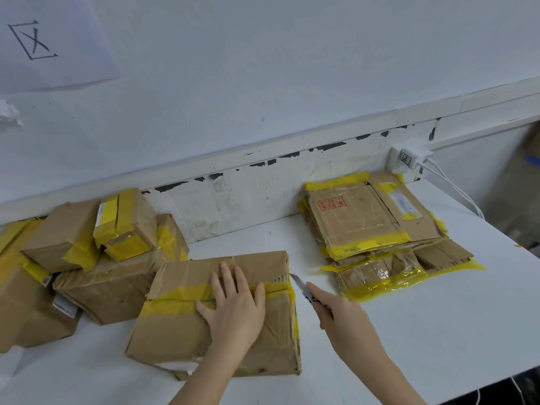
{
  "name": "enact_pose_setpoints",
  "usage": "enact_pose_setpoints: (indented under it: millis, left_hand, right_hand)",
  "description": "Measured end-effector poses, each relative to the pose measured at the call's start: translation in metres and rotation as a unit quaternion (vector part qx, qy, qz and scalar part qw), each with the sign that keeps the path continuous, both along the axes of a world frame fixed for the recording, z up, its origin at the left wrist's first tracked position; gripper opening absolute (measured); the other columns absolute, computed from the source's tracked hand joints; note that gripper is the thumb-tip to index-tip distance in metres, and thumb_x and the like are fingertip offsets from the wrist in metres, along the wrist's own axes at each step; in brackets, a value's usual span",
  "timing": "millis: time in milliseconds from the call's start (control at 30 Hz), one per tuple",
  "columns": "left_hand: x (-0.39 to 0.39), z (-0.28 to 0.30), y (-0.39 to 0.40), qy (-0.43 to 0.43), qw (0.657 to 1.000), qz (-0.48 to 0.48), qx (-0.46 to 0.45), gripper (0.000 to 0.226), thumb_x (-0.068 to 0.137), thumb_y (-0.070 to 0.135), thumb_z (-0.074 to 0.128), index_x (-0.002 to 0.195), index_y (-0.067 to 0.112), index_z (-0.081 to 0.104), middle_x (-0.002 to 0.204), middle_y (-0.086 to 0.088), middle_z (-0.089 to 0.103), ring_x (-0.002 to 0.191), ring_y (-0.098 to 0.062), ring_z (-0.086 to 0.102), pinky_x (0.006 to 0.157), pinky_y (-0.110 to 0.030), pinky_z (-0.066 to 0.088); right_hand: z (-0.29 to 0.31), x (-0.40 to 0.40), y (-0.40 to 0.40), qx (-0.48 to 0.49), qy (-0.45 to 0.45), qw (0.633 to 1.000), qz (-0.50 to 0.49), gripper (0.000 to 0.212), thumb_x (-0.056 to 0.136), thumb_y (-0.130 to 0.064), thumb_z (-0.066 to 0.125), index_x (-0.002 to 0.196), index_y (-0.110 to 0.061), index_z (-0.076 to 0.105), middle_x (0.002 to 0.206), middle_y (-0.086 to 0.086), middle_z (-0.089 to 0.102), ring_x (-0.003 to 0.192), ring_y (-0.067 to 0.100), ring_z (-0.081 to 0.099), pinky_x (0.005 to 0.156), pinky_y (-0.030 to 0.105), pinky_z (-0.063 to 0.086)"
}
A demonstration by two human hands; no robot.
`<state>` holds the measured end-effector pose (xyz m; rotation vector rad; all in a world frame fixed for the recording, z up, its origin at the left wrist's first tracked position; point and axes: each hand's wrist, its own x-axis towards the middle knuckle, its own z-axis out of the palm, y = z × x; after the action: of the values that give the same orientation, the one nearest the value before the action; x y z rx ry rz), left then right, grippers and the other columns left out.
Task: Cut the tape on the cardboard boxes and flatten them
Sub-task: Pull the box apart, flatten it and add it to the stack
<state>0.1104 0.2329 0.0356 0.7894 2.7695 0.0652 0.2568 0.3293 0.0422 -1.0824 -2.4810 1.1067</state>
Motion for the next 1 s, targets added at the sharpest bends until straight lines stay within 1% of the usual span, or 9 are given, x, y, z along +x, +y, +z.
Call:
enact_pose_setpoints:
  millis: [167,267,400,467,633,733,800,900,1000]
  left_hand:
    - [0.001,0.0,0.001,0.006,1.0,0.006,0.002,0.065,0.097,0.054,0.007,0.15,0.02,-0.006,0.156,0.0,-0.021,0.144,-0.02,-0.017,0.11,-0.059,0.005]
    - [0.001,-0.002,0.002,0.014,1.0,0.007,0.001,0.065,0.096,0.053,0.007,0.15,0.021,-0.006,0.156,0.0,-0.021,0.144,-0.019,-0.017,0.11,-0.059,0.005]
    - [0.001,-0.002,0.001,0.017,1.0,0.007,0.0,0.064,0.097,0.053,0.008,0.15,0.02,-0.006,0.156,0.0,-0.021,0.144,-0.02,-0.017,0.11,-0.059,0.006]
    - [0.001,-0.002,0.0,0.018,1.0,0.008,0.001,0.064,0.097,0.053,0.008,0.15,0.02,-0.006,0.156,0.0,-0.021,0.143,-0.02,-0.018,0.11,-0.059,0.006]
    - [0.002,-0.002,0.001,0.018,1.0,0.009,0.003,0.063,0.097,0.051,0.009,0.15,0.02,-0.005,0.157,0.0,-0.019,0.144,-0.02,-0.016,0.11,-0.06,0.007]
    - [0.002,-0.002,0.001,0.017,1.0,0.01,0.003,0.063,0.098,0.051,0.009,0.151,0.02,-0.004,0.157,0.0,-0.019,0.144,-0.02,-0.016,0.11,-0.06,0.007]
    - [0.001,-0.001,0.002,0.015,1.0,0.009,0.004,0.063,0.098,0.051,0.009,0.15,0.02,-0.005,0.157,0.0,-0.019,0.144,-0.02,-0.016,0.11,-0.06,0.007]
    - [0.001,-0.002,0.002,0.013,1.0,0.009,0.003,0.063,0.098,0.051,0.009,0.15,0.02,-0.005,0.157,0.0,-0.02,0.144,-0.021,-0.016,0.11,-0.06,0.007]
    - [0.001,-0.002,0.001,0.014,1.0,0.008,0.005,0.063,0.098,0.05,0.009,0.15,0.02,-0.006,0.157,-0.001,-0.02,0.144,-0.021,-0.016,0.11,-0.06,0.008]
  right_hand:
    - [0.0,0.004,0.002,-0.004,-0.021,1.0,0.014,0.039,0.101,-0.026,0.035,0.137,-0.04,0.043,0.078,-0.002,0.055,0.083,0.023,0.059,0.068,0.032,0.047]
    - [0.0,0.003,0.001,0.0,-0.024,0.999,0.03,0.038,0.101,-0.026,0.035,0.135,-0.039,0.046,0.075,-0.002,0.054,0.08,0.024,0.059,0.066,0.033,0.047]
    - [-0.003,0.003,0.002,0.033,-0.025,0.998,0.037,0.036,0.101,-0.026,0.036,0.134,-0.038,0.046,0.063,-0.008,0.043,0.064,0.019,0.045,0.05,0.024,0.031]
    - [-0.001,0.005,-0.002,0.045,-0.024,0.998,0.042,0.036,0.101,-0.028,0.035,0.133,-0.039,0.046,0.062,-0.01,0.04,0.061,0.016,0.042,0.048,0.022,0.028]
    - [0.001,0.012,-0.01,0.06,-0.043,0.995,0.06,0.041,0.102,-0.029,0.031,0.141,-0.045,0.032,0.065,-0.007,0.038,0.068,0.018,0.042,0.056,0.028,0.03]
    - [0.002,0.015,-0.015,0.068,-0.061,0.994,0.066,0.041,0.103,-0.031,0.029,0.14,-0.048,0.029,0.067,-0.005,0.038,0.072,0.02,0.042,0.058,0.028,0.029]
    - [0.002,0.018,-0.019,0.073,-0.079,0.992,0.071,0.042,0.103,-0.031,0.028,0.14,-0.05,0.027,0.075,-0.001,0.043,0.075,0.021,0.042,0.06,0.029,0.029]
    - [0.003,0.021,-0.025,0.078,-0.103,0.988,0.084,0.043,0.103,-0.03,0.027,0.139,-0.052,0.024,0.084,0.0,0.044,0.077,0.019,0.042,0.055,0.024,0.028]
    - [-0.001,0.024,-0.029,0.074,-0.118,0.986,0.087,0.046,0.103,-0.029,0.027,0.14,-0.055,0.018,0.084,-0.001,0.042,0.079,0.017,0.041,0.051,0.017,0.024]
